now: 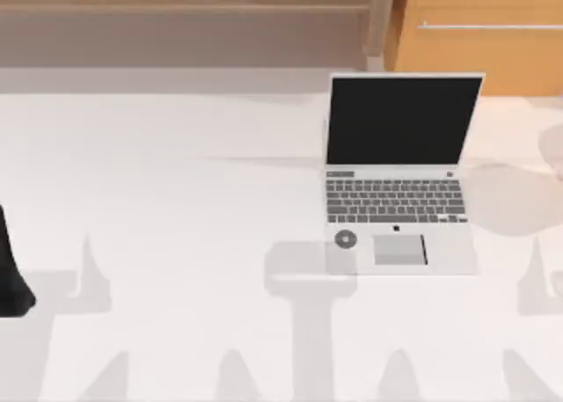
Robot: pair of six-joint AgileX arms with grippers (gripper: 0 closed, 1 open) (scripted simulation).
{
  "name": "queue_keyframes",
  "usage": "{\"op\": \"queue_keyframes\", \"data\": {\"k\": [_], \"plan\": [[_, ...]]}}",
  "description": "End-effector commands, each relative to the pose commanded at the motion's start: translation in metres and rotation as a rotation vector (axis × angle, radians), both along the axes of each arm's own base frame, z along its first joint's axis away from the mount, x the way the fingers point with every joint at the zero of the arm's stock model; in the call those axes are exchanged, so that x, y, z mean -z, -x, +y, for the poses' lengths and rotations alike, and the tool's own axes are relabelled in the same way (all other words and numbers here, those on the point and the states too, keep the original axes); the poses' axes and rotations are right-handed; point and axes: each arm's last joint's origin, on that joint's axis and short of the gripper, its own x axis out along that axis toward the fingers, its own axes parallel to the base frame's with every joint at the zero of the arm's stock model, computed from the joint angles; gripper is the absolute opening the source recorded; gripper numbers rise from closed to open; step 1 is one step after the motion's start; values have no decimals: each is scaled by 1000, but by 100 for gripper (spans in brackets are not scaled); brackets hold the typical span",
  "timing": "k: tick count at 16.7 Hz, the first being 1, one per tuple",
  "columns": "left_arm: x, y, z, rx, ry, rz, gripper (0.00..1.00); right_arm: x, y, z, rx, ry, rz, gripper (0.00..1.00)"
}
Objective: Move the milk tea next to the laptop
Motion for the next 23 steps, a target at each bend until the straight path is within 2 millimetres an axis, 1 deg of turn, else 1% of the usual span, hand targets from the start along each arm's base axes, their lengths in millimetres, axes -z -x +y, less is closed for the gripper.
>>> {"op": "queue_keyframes", "data": {"k": [3, 6, 11, 19, 23], "plan": [[0, 0, 0, 0, 0, 0, 100, 0, -1, 0, 1, 0, 1, 100], [0, 0, 0, 0, 0, 0, 100, -3, -6, -2, 4, 4, 9, 100], [0, 0, 0, 0, 0, 0, 100, -4, -27, -6, 7, 11, 44, 100], [0, 0, 0, 0, 0, 0, 100, 10, -60, -16, 13, 17, 115, 100], [0, 0, 0, 0, 0, 0, 100, 25, -75, -22, 15, 15, 156, 100]]}}
